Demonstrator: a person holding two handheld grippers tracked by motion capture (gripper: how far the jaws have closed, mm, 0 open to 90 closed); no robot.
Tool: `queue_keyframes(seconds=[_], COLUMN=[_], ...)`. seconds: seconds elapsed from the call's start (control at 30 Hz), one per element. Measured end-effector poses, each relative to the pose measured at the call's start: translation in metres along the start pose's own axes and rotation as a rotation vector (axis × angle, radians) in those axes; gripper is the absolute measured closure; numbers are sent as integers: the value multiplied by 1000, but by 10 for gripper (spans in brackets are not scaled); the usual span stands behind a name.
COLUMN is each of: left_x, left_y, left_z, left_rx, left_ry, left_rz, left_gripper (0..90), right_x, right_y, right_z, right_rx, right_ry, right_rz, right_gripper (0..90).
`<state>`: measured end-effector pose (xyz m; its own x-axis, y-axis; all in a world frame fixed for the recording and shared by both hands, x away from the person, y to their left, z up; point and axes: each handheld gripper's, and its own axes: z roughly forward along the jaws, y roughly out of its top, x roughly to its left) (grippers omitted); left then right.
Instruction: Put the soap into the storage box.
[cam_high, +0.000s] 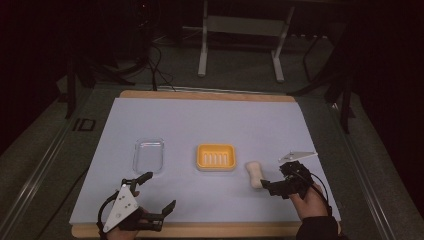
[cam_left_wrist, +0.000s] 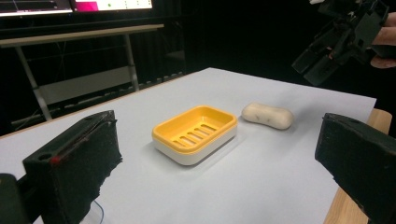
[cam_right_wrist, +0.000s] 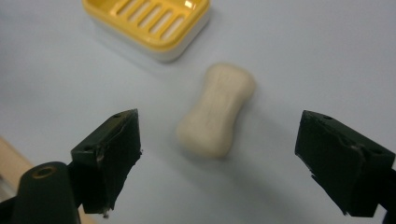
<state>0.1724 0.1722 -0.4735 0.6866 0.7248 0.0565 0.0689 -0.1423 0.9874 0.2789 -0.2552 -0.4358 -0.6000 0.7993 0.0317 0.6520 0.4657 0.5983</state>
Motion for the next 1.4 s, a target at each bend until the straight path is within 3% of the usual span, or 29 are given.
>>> queue_keyframes(seconds=[0.2,0.43,0.5,0.57,0.63,0.7,0.73,0.83,0.93,1.03,1.1,1.17,1.4], left_x=[0,-1,-1,-1,-1,-1,-2,-2,-2,-2,-2,-2,-2], left_y=[1,1,1,1,1,1,2,2,2,2,2,2,2], left_z=[-2,-1,-1,-1,-1,-1,-1,-1,-1,-1,-1,-2,-1], left_rx=[-17,-12,-12,-11,-12,-12,-13,-15,-15,-17,-17,-17,-18], left_ry=[7,-6,-7,-9,-12,-14,-14,-15,-16,-15,-14,-11,-13], left_rz=[11,10,9,9,9,10,11,12,13,14,14,18,15], left_gripper=[2,2,1,1,1,1,1,1,1,1,1,1,1], right_x=[8,13,13,13,13,12,11,6,5,9,13,17,25], right_y=[0,-1,-2,-3,-5,-5,-6,-6,-7,-7,-6,-5,2], right_z=[2,14,16,20,23,27,28,32,40,46,50,53,61], right_rx=[51,153,155,209,216,271,266,314,382,428,450,457,517], right_ry=[-13,-17,-23,-4,2,39,46,133,139,92,43,55,11], right_rz=[-34,-44,-36,-39,-33,-20,-16,49,83,100,109,112,151], right_gripper=[163,179,195,198,203,192,225,171,196,220,123,104,129])
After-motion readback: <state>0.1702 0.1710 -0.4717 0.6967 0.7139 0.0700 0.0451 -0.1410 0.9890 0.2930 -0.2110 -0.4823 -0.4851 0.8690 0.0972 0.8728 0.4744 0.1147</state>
